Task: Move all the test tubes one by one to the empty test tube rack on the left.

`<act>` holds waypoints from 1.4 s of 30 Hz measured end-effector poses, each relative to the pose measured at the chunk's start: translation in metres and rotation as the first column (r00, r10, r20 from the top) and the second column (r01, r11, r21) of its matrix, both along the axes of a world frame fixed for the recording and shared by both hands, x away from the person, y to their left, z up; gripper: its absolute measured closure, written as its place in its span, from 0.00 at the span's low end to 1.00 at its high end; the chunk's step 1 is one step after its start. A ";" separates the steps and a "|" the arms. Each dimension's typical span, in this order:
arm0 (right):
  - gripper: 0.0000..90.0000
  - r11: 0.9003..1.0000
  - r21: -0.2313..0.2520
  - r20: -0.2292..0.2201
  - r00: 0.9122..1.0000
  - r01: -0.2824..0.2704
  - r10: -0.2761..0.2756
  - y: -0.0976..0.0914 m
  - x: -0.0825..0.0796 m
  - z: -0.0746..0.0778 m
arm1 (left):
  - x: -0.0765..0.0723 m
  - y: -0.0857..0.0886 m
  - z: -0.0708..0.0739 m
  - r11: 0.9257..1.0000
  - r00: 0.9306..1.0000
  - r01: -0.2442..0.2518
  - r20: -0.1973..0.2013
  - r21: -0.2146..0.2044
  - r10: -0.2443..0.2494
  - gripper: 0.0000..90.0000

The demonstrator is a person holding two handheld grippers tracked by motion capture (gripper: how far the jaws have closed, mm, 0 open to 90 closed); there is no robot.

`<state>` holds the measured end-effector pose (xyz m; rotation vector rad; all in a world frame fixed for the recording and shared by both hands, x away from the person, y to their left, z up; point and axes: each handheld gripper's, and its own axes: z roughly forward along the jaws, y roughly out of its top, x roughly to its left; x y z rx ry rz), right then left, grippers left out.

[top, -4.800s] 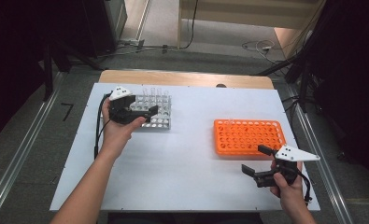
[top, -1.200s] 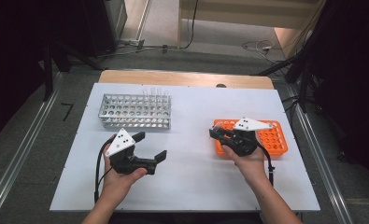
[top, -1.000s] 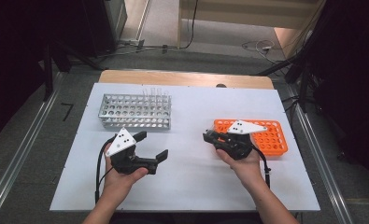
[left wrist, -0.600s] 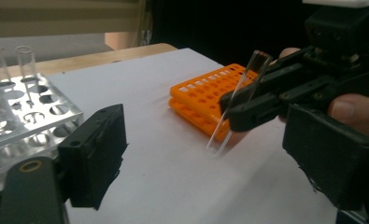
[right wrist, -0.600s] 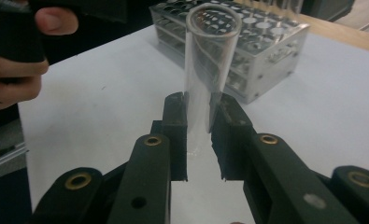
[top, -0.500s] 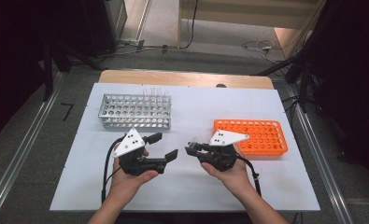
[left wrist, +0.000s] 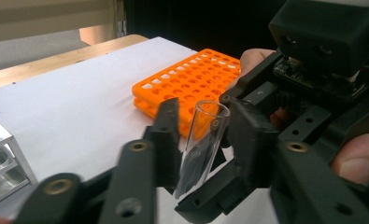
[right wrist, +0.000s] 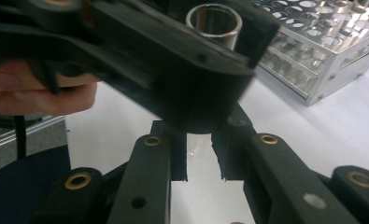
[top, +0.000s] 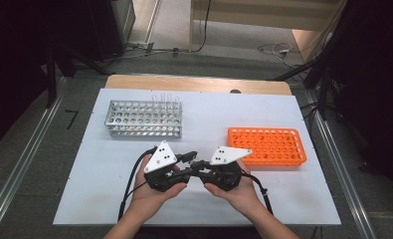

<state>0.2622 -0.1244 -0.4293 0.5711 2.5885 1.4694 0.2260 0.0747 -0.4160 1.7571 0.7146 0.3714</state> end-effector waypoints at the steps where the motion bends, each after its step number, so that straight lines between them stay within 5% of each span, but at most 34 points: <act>1: 0.82 1.000 -0.001 -0.003 1.000 0.000 0.000 0.000 0.000 0.000 | 0.000 0.000 0.000 1.000 1.000 -0.004 0.005 0.004 0.004 0.80; 8: 0.77 1.000 0.006 -0.020 1.000 -0.007 0.008 -0.001 0.002 0.000 | 0.003 0.005 0.001 0.999 0.999 -0.036 0.007 -0.005 0.036 0.84; 19: 0.11 0.997 0.056 -0.004 0.998 0.061 -0.061 -0.042 0.004 0.006 | 0.029 0.038 0.009 0.990 0.991 -0.131 -0.009 -0.055 0.130 0.84; 22: 0.00 0.994 0.071 -0.014 0.996 0.088 -0.087 -0.061 0.005 0.006 | 0.040 0.049 0.015 0.986 0.987 -0.159 -0.001 -0.055 0.159 0.84; 29: 0.00 0.986 0.063 -0.014 0.988 0.152 -0.151 -0.108 0.003 0.000 | 0.069 0.083 0.026 0.966 0.969 -0.246 -0.001 -0.075 0.246 0.84; 36: 0.00 0.975 0.056 -0.015 0.977 0.215 -0.215 -0.148 -0.007 -0.004 | 0.100 0.113 0.032 0.939 0.944 -0.328 -0.006 -0.099 0.329 0.84; 42: 0.00 0.964 0.038 -0.028 0.964 0.265 -0.264 -0.177 -0.014 -0.012 | 0.127 0.119 0.033 0.926 0.927 -0.372 0.027 -0.065 0.374 0.84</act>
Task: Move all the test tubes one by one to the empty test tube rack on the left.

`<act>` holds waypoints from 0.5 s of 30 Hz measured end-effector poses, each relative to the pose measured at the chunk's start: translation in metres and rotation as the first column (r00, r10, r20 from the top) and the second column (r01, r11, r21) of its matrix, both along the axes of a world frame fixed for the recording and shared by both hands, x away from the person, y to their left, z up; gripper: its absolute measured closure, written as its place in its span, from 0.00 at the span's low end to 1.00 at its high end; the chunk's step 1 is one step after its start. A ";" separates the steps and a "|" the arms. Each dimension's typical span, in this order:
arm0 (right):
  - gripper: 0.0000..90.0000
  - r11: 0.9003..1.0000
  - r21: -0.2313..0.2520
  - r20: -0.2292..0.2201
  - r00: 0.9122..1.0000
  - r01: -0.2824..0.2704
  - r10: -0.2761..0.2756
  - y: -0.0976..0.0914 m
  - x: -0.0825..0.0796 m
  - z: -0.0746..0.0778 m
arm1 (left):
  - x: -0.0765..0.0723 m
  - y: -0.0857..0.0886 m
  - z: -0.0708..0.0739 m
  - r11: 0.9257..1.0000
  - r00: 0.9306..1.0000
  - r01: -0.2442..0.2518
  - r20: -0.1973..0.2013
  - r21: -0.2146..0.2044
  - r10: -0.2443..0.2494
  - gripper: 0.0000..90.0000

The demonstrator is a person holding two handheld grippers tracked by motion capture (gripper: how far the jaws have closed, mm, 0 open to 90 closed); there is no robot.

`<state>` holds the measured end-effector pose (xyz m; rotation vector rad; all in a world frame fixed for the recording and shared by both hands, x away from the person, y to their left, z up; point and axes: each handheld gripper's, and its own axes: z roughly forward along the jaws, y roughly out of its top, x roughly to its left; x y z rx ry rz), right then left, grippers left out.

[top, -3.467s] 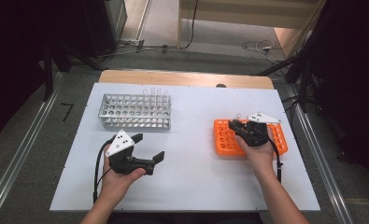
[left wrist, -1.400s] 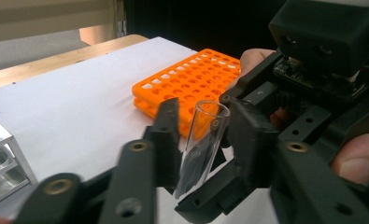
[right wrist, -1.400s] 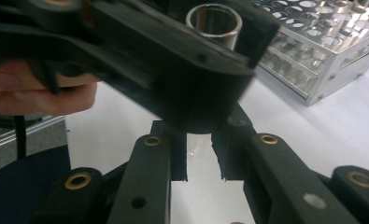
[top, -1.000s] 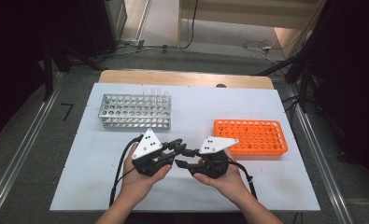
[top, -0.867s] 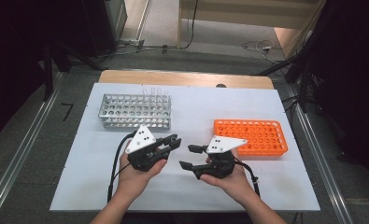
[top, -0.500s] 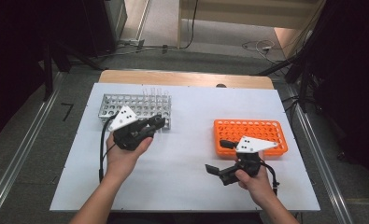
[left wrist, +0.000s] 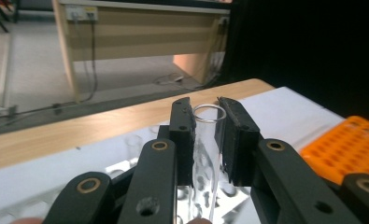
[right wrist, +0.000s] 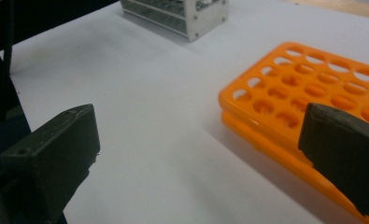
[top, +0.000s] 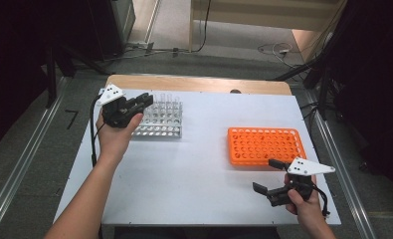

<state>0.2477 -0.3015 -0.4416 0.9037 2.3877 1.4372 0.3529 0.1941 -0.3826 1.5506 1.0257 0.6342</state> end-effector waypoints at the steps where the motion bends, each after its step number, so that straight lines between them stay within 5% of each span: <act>1: 0.00 1.000 -0.002 -0.002 1.000 0.003 -0.003 -0.004 -0.001 -0.001 | 0.005 0.001 0.000 1.000 1.000 -0.009 0.003 0.008 0.009 0.84; 7: 0.00 0.999 -0.009 -0.009 0.999 0.036 -0.036 -0.020 -0.002 -0.006 | 0.038 0.004 -0.003 0.996 0.996 -0.084 0.020 0.035 0.083 0.84; 15: 0.00 0.999 0.003 -0.006 0.999 0.051 -0.051 -0.024 0.000 -0.006 | 0.072 0.007 -0.020 0.986 0.986 -0.163 -0.020 0.019 0.164 0.84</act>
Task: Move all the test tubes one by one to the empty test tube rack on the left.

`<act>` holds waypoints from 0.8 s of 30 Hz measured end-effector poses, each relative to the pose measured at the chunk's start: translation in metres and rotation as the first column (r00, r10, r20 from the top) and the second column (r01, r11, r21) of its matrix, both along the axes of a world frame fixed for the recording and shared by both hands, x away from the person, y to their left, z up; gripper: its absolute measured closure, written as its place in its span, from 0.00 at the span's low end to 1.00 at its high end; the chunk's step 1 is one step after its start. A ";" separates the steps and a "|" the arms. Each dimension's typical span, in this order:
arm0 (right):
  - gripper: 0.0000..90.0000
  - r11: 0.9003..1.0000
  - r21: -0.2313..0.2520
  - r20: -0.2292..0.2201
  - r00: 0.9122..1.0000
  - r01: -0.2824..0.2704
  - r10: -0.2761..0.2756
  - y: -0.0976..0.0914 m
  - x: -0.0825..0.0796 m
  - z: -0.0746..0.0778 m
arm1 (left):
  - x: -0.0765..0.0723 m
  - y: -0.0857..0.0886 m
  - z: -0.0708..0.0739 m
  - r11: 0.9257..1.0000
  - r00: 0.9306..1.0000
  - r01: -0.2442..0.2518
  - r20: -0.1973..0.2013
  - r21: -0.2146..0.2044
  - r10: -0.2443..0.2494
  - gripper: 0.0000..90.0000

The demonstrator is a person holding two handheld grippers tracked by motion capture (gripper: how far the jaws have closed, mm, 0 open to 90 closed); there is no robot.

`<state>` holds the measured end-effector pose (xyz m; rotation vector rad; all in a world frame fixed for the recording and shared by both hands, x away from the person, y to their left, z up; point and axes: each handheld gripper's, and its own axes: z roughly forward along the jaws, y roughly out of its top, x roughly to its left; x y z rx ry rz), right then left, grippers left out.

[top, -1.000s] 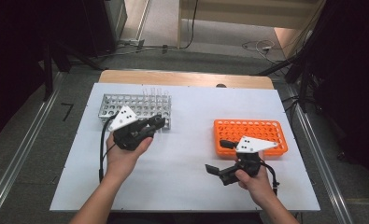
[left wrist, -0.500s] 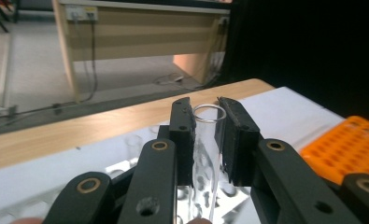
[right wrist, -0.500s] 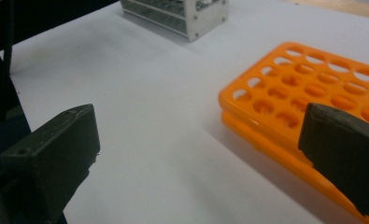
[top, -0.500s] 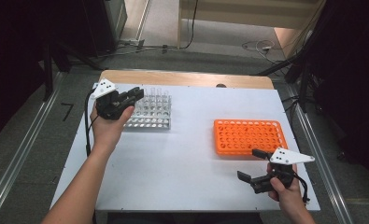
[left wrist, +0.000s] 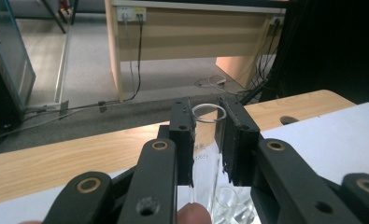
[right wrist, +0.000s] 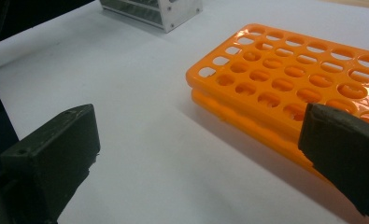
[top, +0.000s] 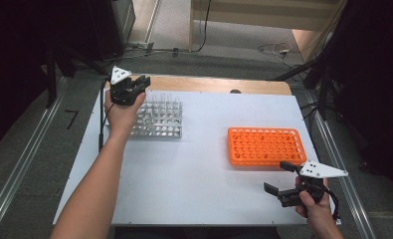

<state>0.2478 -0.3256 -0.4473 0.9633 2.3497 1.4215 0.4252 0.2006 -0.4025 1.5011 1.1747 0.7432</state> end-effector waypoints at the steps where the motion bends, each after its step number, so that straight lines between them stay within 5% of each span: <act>1: 0.00 1.000 0.000 0.001 1.000 0.000 0.000 0.000 0.000 0.000 | 0.002 0.000 -0.003 1.000 1.000 -0.001 -0.009 -0.002 0.001 0.84; 13: 0.00 1.000 -0.001 0.004 1.000 -0.003 0.003 0.000 0.001 -0.001 | 0.012 -0.009 -0.026 0.999 0.993 -0.001 -0.117 0.050 0.007 0.82; 17: 0.00 1.000 0.003 -0.002 1.000 0.000 0.000 -0.001 0.002 -0.002 | 0.011 -0.007 -0.032 0.999 0.985 -0.008 -0.169 0.031 0.013 0.78; 24: 0.00 1.000 -0.001 -0.003 1.000 -0.003 0.003 0.000 0.003 -0.002 | 0.003 0.000 -0.029 1.000 0.979 -0.017 -0.202 0.011 0.019 0.62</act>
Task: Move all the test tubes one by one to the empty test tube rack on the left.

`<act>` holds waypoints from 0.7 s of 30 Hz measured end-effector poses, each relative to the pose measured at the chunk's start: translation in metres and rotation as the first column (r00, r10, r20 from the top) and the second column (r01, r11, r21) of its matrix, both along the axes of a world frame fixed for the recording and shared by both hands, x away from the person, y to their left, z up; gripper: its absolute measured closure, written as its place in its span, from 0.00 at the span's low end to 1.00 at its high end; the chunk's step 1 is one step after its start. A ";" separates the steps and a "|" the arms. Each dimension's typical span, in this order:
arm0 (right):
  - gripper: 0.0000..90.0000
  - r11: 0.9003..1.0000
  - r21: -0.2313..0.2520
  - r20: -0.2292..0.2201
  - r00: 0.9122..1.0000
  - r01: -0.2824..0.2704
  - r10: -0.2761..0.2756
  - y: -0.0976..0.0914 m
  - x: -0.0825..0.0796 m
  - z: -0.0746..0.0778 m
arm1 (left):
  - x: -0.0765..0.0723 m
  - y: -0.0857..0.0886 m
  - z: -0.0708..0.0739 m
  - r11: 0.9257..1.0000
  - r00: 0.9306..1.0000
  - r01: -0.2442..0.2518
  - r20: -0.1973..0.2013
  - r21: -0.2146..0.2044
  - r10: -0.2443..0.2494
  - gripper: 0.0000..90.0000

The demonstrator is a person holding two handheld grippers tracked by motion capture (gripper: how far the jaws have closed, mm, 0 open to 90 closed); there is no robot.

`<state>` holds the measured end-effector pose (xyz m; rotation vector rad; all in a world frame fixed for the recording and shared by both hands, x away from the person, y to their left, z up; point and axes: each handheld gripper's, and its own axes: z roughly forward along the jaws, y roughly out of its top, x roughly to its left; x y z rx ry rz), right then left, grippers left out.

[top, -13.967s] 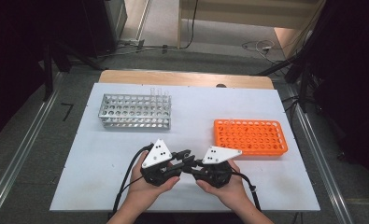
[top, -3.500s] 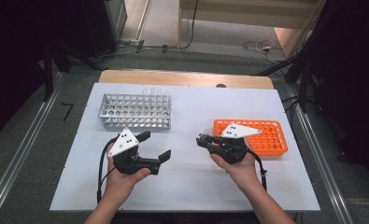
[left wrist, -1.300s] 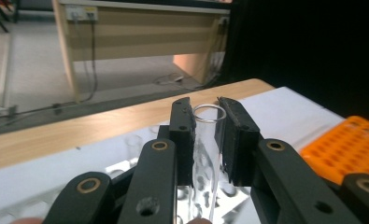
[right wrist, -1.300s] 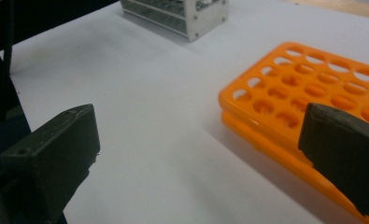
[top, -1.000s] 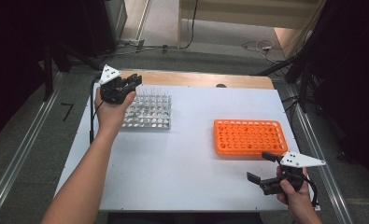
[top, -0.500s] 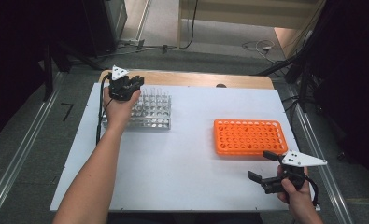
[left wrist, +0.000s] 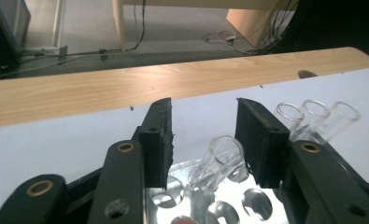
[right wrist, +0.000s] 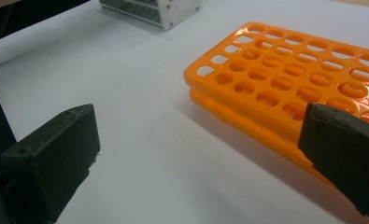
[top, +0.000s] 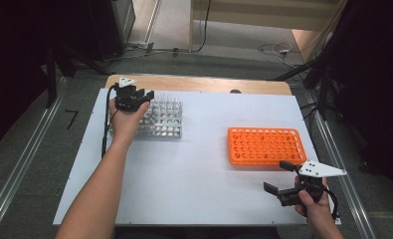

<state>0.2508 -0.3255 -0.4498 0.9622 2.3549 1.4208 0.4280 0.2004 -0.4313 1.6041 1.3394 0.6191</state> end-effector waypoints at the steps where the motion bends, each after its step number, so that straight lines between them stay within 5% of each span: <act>1: 0.00 1.000 0.000 -0.001 1.000 0.000 0.000 0.000 0.000 0.000 | -0.002 0.001 0.001 1.000 1.000 -0.006 -0.003 0.003 0.006 0.60; 7: 0.00 1.000 -0.004 0.004 1.000 0.010 -0.010 0.000 0.002 -0.002 | -0.025 0.003 0.002 0.999 0.999 0.044 0.014 -0.017 -0.044 0.43; 14: 0.00 1.000 -0.008 0.011 1.000 0.021 -0.021 0.000 0.005 -0.003 | -0.062 -0.006 0.002 0.992 0.992 0.122 0.022 -0.015 -0.121 0.11; 21: 0.00 1.000 -0.012 0.014 1.000 0.025 -0.025 0.001 0.006 -0.004 | -0.102 -0.017 0.003 0.981 0.979 0.193 0.063 -0.023 -0.192 0.00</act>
